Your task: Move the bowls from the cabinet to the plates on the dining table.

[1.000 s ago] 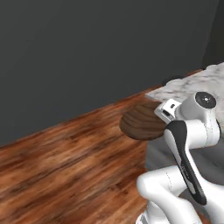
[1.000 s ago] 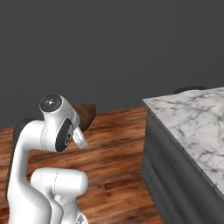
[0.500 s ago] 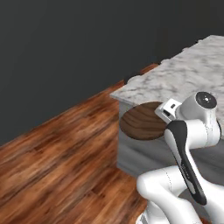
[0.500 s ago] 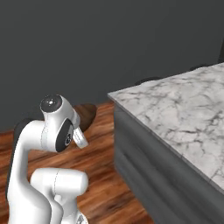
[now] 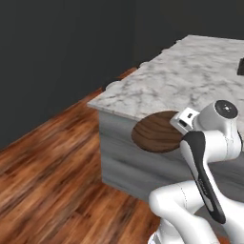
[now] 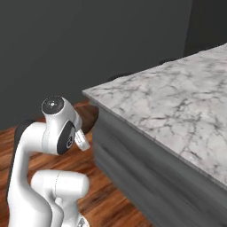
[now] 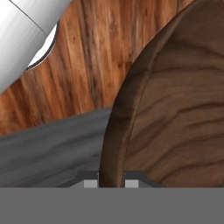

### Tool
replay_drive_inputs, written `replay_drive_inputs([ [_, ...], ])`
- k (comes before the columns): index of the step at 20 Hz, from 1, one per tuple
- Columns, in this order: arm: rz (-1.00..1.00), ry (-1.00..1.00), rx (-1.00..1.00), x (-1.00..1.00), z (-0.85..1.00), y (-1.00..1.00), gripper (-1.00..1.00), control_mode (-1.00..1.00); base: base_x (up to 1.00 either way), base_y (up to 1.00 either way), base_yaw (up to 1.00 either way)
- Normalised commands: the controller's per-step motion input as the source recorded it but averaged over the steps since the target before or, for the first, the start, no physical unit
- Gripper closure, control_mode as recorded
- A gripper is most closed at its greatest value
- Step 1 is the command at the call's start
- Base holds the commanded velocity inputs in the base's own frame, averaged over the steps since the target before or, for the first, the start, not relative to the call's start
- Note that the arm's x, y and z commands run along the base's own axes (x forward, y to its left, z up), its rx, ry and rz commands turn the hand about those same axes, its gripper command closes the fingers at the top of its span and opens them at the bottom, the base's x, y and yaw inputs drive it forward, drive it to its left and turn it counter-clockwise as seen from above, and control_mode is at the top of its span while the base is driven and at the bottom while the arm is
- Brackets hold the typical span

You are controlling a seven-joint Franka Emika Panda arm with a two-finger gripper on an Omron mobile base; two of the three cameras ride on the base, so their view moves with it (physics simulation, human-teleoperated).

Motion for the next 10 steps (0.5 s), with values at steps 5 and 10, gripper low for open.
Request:
replay_drive_inputs([
  [5,0.00,0.00,0.00,0.00,0.00,0.00,1.00,1.00,-0.01,-0.55,-0.17],
  [10,0.00,0.00,0.00,0.00,0.00,0.00,1.00,1.00,-0.04,-0.64,-0.11],
])
